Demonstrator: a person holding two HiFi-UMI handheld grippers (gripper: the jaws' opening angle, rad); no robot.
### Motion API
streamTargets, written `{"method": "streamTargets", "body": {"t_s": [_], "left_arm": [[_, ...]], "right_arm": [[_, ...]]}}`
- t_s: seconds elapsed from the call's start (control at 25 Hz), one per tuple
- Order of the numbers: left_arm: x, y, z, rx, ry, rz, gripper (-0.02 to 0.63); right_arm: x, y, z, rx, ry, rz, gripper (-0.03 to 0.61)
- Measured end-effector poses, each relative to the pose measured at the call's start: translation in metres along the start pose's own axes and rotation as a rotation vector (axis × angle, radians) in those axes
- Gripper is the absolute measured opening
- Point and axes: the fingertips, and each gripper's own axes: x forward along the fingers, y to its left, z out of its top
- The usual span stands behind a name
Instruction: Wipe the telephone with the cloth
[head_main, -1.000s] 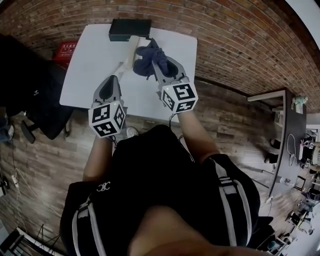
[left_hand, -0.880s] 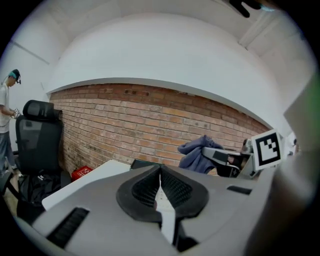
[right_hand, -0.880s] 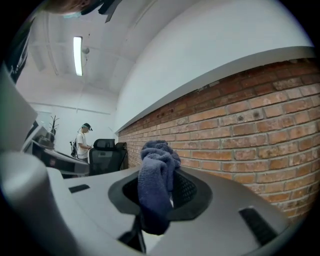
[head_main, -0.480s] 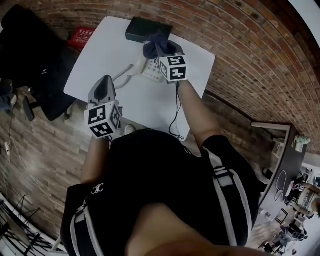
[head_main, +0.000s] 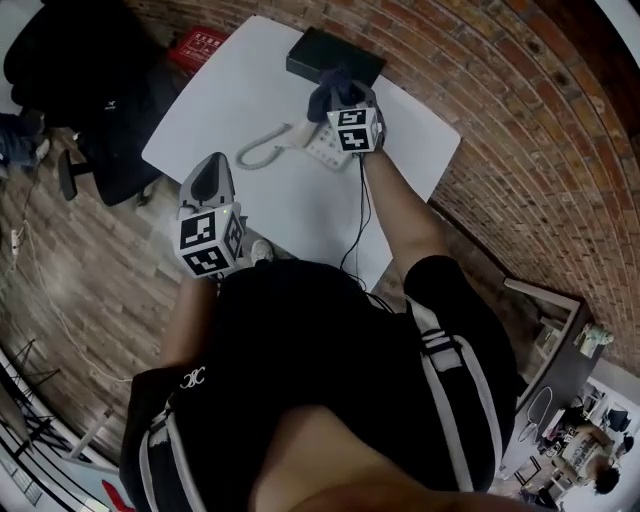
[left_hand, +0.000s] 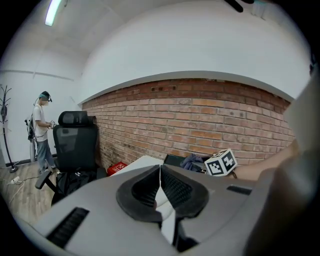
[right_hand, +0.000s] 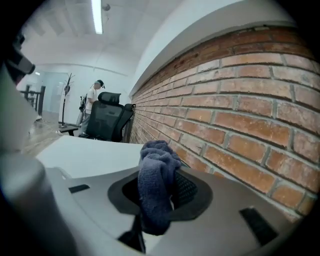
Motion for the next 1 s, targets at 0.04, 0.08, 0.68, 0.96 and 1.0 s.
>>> {"method": "streamTargets", "body": {"t_s": [0.04,0.08,0.68,0.96,1.0], "left_arm": [[0.001,0.001,-0.002,-0.002,0.007,0.004,0.006],[0.002,0.002,-0.004,-0.004,0.013,0.009,0.006],[-0.010,0.020,-0.031,-0.033,0.062,0.074,0.006],[-0.012,0.020,-0.029,-0.055,0.045,0.066,0.006],[-0.013,0.020,-0.029,-0.055,0.043,0.064,0.006]], "right_arm": [[0.004,-0.003,-0.004,-0.030,0.003,-0.026,0.078],[0.008,-0.006,-0.008,-0.047,0.015,-0.049,0.079],[0.019,0.039,-0.025,0.026,0.038,0.159,0.077],[-0.013,0.117,-0.032,-0.100,0.050,0.315,0.075],[-0.019,0.132,-0.037,-0.130,0.057,0.347,0.074]]}}
